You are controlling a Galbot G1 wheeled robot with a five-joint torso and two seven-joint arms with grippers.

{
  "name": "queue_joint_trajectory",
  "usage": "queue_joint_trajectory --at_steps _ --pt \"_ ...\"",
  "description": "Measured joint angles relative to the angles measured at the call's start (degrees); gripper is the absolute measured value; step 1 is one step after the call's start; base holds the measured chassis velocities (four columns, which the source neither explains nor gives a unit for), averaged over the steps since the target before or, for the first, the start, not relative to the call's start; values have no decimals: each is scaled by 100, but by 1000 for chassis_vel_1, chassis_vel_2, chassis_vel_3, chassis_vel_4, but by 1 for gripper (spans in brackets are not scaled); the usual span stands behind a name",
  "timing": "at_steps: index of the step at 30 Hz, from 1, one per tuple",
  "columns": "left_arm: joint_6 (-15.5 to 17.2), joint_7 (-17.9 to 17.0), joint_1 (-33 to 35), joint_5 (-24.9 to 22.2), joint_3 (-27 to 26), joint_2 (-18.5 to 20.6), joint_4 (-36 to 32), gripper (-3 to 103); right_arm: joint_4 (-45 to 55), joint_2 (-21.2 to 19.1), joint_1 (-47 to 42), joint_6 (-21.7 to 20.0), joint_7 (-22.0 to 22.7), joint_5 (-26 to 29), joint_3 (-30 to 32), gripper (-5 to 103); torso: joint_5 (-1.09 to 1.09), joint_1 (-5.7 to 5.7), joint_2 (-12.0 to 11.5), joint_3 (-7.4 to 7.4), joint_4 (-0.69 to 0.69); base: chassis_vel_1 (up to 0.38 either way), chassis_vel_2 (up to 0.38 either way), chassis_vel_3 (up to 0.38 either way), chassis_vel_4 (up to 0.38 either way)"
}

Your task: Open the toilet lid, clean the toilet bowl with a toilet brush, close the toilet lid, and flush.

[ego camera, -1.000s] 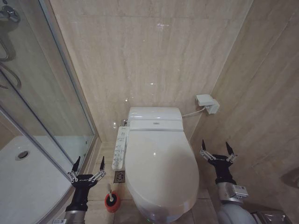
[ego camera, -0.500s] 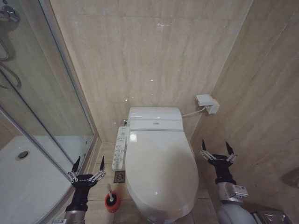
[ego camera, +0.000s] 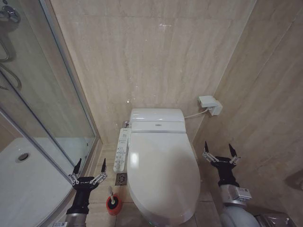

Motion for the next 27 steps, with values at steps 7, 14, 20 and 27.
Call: queue_joint_trajectory --at_steps 7,14,20,27 --pt "1109 -92 -686 -161 254 -104 113 100 -2 0 0 0 0 0 0 100 -1 0 0 0 -2 0 0 0 0" --pt "1581 -337 -1267 38 383 -93 318 100 -2 -1 -1 0 0 0 0 100 -2 1 0 1 -5 0 0 0 0" --pt "1222 -505 -1066 255 249 33 -78 100 -2 -1 1 0 0 0 0 100 -1 1 0 0 -1 0 0 0 0" --pt "854 -595 -1039 232 222 -17 161 100 -3 -1 0 0 0 0 1 100 -1 0 0 0 -3 0 0 0 0"
